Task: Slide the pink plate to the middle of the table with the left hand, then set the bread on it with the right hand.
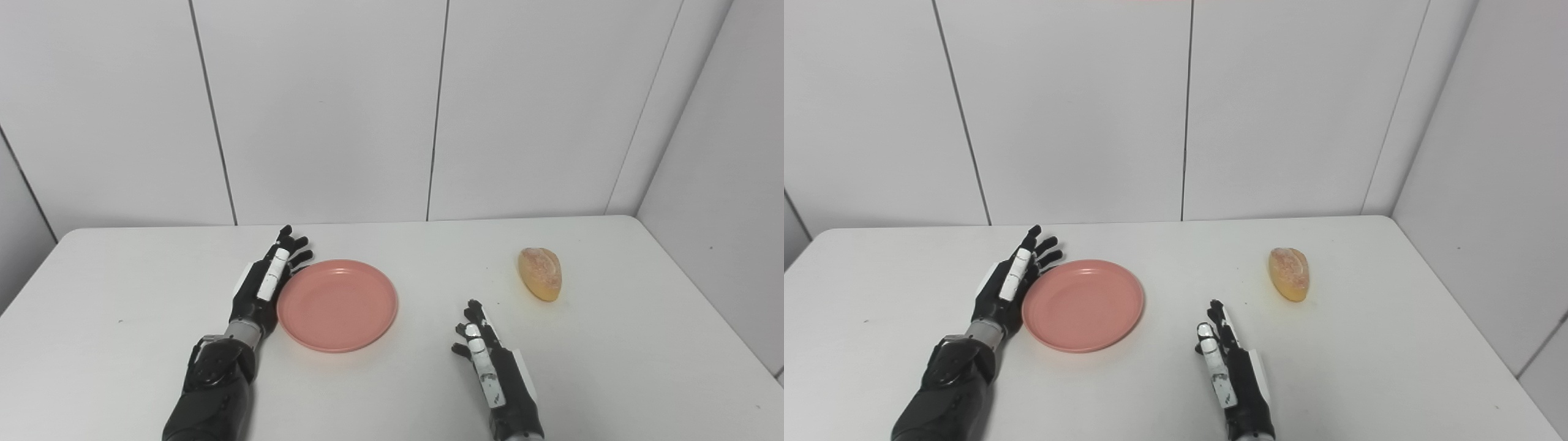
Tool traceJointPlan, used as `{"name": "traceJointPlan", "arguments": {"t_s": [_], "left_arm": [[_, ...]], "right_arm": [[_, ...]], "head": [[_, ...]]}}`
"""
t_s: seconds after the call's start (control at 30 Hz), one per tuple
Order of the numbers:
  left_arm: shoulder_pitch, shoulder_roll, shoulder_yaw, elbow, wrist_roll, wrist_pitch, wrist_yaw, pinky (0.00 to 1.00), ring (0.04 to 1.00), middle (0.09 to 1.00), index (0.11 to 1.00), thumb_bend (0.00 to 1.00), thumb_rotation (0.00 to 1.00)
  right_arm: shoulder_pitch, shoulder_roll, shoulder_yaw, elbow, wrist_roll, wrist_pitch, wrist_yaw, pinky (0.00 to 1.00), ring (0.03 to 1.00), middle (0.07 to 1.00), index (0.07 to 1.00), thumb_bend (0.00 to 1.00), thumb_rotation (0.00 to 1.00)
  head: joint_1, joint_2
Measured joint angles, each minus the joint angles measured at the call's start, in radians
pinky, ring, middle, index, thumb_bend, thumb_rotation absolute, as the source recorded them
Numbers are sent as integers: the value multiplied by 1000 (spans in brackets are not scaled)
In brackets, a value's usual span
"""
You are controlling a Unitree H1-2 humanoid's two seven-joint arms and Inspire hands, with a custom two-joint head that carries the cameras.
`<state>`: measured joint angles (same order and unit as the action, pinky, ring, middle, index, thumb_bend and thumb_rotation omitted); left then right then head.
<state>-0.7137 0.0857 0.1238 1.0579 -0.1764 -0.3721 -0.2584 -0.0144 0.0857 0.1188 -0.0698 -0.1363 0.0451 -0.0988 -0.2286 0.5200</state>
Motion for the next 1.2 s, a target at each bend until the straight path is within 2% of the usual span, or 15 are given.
{"name": "traceJointPlan", "arguments": {"t_s": [0.23,0.37,0.53,0.8,0.93,1.0,1.13,1.2], "left_arm": [[5,5,4,-4,-7,0,-22,821,880,921,987,826,857],[3,15,4,4,-8,-4,-35,827,901,929,994,800,861],[-1,42,13,24,-21,-11,-62,838,905,927,985,822,840],[-12,56,5,55,-17,-40,-75,827,887,907,990,805,875],[-18,57,3,67,-17,-41,-76,828,887,906,989,815,866],[-18,57,4,67,-17,-41,-76,824,888,901,985,830,855],[-21,56,10,70,-21,-40,-77,828,887,888,986,848,832],[-26,56,14,79,-21,-40,-77,829,890,889,989,855,831]], "right_arm": [[3,18,-1,15,-58,-103,-53,880,928,1000,987,777,1000],[-3,17,4,14,-103,-115,-66,864,923,1000,999,852,1000],[-29,17,5,-26,-161,-116,-77,911,946,1000,1000,944,974],[-120,21,-10,-47,-243,-99,-111,934,996,1000,1000,950,818],[-181,21,-41,-41,-302,-98,-157,875,986,1000,1000,960,759],[-221,21,-56,-41,-348,-69,-178,846,976,1000,1000,991,764],[-278,20,-79,-41,-425,46,-185,916,999,1000,1000,996,780],[-299,15,-86,-40,-466,104,-190,894,1000,1000,1000,991,785]], "head": [[-21,-31],[-34,-38],[-48,-46],[-58,-55],[-63,-63],[-61,-63],[-58,-64],[-58,-66]]}}
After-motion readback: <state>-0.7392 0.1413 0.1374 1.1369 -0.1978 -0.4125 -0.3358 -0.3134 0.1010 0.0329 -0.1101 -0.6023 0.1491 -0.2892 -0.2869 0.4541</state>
